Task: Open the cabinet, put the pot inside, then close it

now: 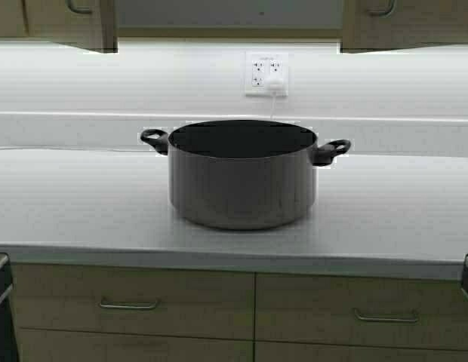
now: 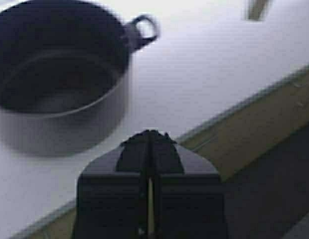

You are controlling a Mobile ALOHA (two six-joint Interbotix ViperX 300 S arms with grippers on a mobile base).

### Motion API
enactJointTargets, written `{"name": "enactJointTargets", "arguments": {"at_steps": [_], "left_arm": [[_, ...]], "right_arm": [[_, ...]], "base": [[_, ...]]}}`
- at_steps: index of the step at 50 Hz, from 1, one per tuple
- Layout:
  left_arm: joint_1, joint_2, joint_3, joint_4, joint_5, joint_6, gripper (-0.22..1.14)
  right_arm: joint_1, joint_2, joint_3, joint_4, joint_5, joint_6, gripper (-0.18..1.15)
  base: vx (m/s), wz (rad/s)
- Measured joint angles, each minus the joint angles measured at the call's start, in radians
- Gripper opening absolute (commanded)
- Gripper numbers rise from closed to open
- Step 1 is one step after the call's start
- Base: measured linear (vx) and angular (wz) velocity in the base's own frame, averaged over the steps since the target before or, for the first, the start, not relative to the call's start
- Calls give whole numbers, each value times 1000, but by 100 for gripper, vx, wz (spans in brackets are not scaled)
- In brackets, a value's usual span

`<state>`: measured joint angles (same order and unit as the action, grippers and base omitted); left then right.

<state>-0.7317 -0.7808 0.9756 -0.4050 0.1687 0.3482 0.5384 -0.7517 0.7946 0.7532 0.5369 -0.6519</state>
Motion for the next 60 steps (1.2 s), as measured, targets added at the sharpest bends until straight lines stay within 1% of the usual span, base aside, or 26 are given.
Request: {"name": "enactJointTargets", "arguments": {"at_steps": [1,3,8,12,19,27,32,38,47,53,60], "left_arm": [[-15,18,-8,0,-23,-6,6],[-43,60,-20,-2,-69,-6,8],[-75,175,-61,0,-155,-11,4],[-77,273,-97,-2,-222,-12,3],[-80,420,-158,-9,-359,-14,3],[-58,541,-225,-38,-494,-14,3],[-8,598,-264,-52,-529,-15,3],[58,646,-295,-55,-545,-17,3],[137,663,-304,-55,-548,-15,3],[164,652,-281,-54,-548,-12,3],[201,597,-221,-54,-548,-14,3]], "right_arm": [[25,12,-3,0,-26,-2,-5],[69,40,-14,-2,-81,-6,-4],[149,132,-58,-17,-229,-2,8],[190,213,-115,-31,-314,6,8],[193,347,-232,-55,-374,-2,6],[201,476,-316,-106,-436,18,6],[183,538,-337,-117,-479,21,6],[124,588,-344,-117,-508,23,6],[49,592,-328,-117,-511,23,6],[3,581,-302,-118,-511,15,6],[-38,511,-230,-121,-509,8,6]], "base": [[0,0],[0,0],[0,0],[0,0],[0,0],[0,0],[0,0],[0,0],[0,0],[0,0],[0,0]]}}
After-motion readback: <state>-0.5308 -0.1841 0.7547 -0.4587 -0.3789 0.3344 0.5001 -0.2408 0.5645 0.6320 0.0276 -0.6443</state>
